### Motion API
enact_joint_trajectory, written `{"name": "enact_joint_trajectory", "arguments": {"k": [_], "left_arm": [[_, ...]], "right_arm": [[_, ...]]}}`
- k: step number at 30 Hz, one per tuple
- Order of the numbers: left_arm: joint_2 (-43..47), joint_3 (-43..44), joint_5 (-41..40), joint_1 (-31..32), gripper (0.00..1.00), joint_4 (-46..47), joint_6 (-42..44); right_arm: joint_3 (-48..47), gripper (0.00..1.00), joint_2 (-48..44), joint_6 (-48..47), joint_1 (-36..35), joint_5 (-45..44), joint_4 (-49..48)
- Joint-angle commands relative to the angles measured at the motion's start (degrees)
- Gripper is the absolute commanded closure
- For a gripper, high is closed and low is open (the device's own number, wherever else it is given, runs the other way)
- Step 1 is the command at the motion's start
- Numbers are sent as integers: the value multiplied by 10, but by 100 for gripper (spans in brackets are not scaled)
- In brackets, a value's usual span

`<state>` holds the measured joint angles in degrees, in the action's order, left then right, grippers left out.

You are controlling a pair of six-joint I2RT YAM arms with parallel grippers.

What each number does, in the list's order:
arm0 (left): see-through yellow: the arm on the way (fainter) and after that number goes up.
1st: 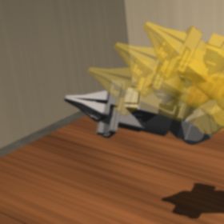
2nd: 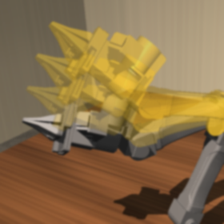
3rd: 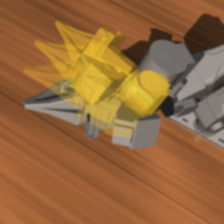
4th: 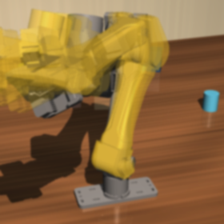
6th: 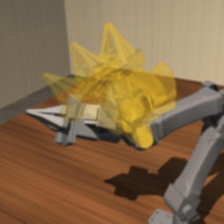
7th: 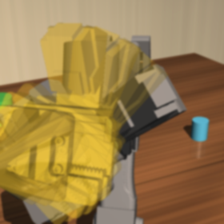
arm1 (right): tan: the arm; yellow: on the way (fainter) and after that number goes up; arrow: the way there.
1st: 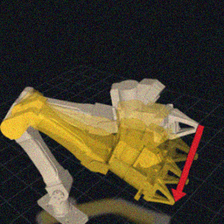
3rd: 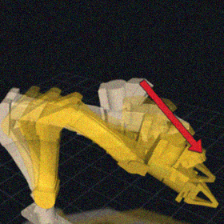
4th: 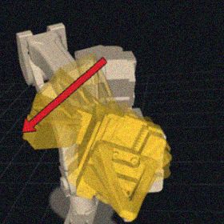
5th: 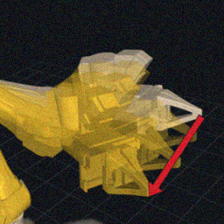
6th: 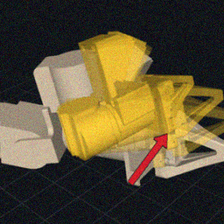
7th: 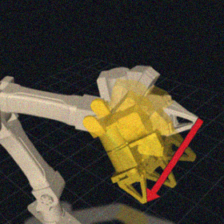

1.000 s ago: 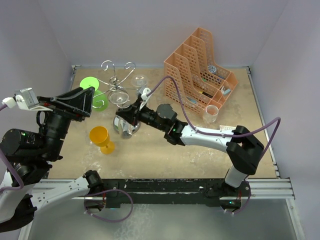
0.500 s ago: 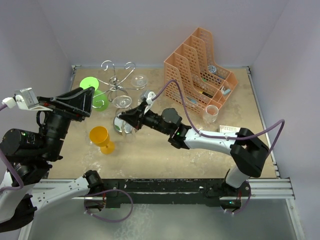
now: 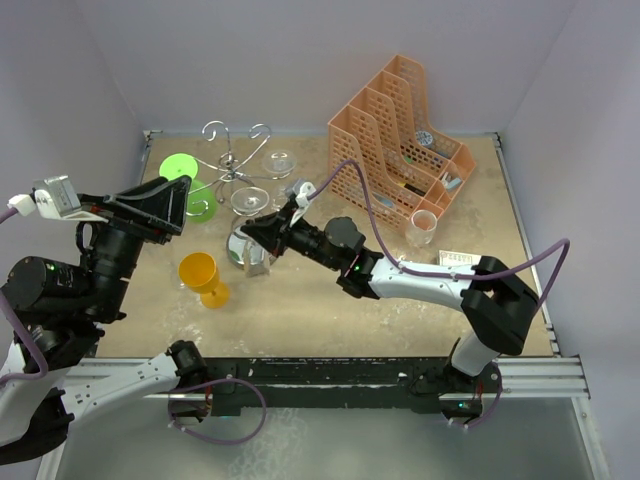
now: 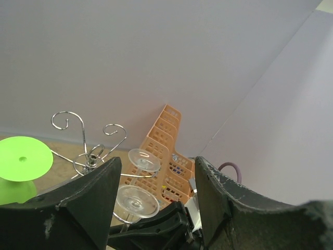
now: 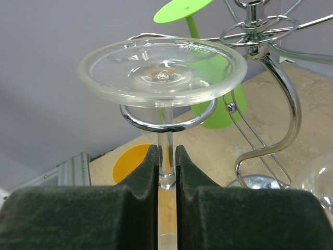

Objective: Place the wine glass upside down on the wine glass rack

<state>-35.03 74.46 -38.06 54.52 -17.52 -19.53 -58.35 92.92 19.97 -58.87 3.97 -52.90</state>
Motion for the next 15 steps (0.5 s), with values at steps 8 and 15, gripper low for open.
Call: {"name": "enact_joint_trajectory", "arguments": {"k": [8, 15], "left_arm": [[-1, 10, -17, 2, 44, -8, -4], [-5, 11, -31, 2, 44, -23, -4]], "right_arm": [[-18, 96, 0, -9, -2, -43, -25], [-13, 79, 2, -7, -2, -37, -27]]}}
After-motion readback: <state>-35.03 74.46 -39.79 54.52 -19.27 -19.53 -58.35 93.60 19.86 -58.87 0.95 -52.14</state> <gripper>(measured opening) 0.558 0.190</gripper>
